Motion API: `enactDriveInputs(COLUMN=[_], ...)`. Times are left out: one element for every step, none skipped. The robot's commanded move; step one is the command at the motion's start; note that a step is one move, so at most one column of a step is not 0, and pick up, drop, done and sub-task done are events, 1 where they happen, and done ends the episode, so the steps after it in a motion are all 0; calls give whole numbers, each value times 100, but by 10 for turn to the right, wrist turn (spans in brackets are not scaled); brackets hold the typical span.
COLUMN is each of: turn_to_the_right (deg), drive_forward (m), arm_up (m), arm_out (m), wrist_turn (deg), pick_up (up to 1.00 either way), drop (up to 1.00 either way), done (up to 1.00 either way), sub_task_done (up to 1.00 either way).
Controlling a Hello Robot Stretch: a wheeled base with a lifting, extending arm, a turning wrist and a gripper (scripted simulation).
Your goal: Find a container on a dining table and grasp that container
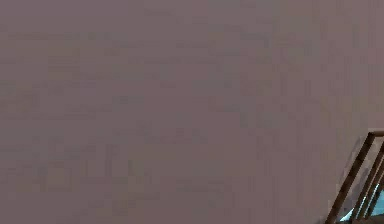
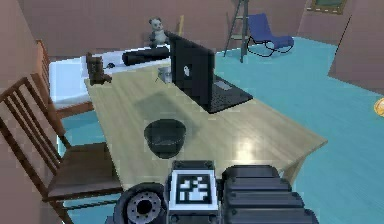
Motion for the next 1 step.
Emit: enactDriveInputs(turn_to_the_right=[0], drive_forward=[0], arm_up=[0], arm_out=[34], wrist_turn=[0], pick_up=[0], drop=[0], done=[0], sub_task_done=[0])
